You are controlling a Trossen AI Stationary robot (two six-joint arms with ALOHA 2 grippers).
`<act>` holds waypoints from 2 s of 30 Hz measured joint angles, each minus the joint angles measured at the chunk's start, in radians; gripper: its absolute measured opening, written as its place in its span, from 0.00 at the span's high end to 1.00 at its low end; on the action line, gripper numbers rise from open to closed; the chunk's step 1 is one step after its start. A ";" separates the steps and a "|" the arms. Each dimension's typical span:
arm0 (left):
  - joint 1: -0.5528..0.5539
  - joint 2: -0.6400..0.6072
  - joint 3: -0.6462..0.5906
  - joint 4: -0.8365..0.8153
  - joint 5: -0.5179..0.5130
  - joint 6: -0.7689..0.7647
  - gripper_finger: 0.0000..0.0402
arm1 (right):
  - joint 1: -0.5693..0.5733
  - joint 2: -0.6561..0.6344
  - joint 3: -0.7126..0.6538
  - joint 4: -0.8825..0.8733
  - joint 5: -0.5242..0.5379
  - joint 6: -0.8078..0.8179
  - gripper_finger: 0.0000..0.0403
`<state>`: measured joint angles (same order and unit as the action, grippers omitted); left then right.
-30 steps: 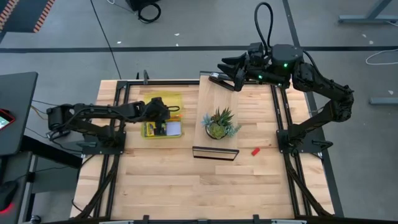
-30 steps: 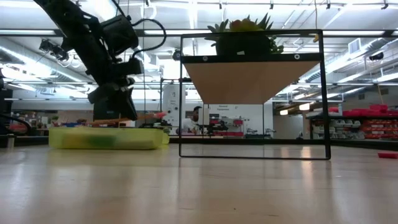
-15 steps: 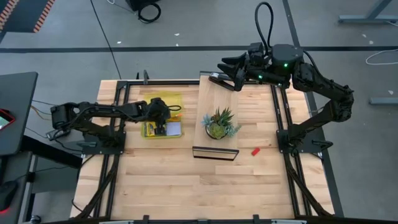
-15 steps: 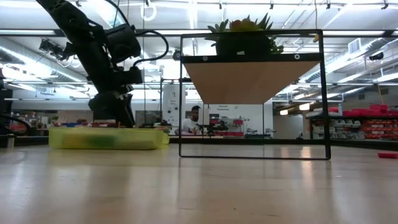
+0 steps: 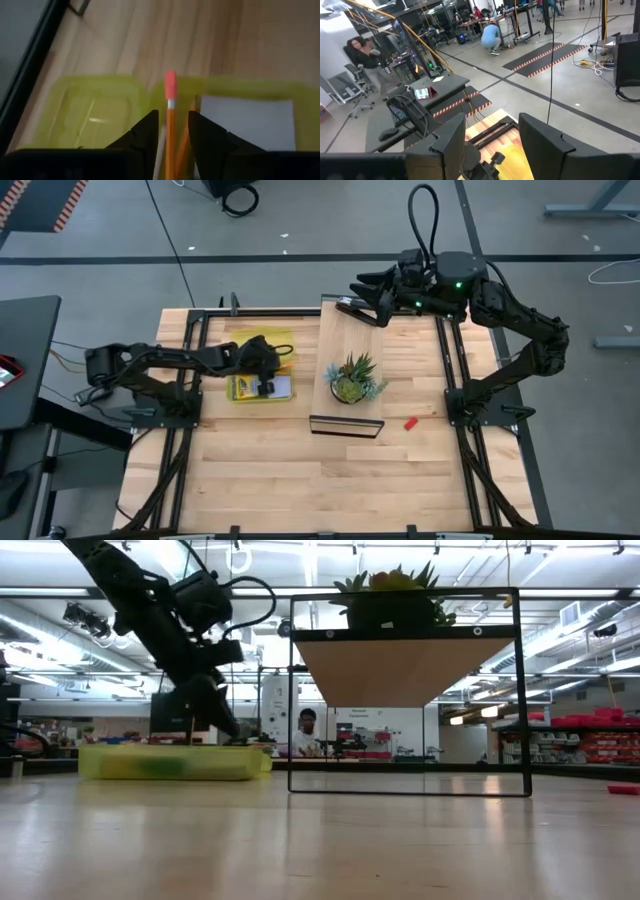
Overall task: Pack school essentials
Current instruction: Put the orange pencil into the yellow supply box, then put the red eraser into the yellow supply box
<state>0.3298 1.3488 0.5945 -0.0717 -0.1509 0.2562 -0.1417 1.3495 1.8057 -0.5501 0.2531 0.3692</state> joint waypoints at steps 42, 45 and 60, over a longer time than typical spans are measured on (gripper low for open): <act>-0.019 0.020 0.001 -0.044 -0.028 0.068 0.95 | 0.006 -0.001 0.000 -0.017 -0.003 -0.016 0.53; -0.019 -0.019 0.001 -0.058 -0.017 0.068 0.96 | 0.006 -0.001 0.000 -0.105 0.011 -0.022 0.53; -0.020 -0.244 0.001 -0.119 0.198 -0.164 0.93 | 0.070 -0.016 -0.001 -0.684 0.000 0.081 0.53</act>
<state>0.3099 1.1048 0.5954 -0.1907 0.0474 0.0922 -0.0714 1.3331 1.8048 -1.2341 0.2531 0.4507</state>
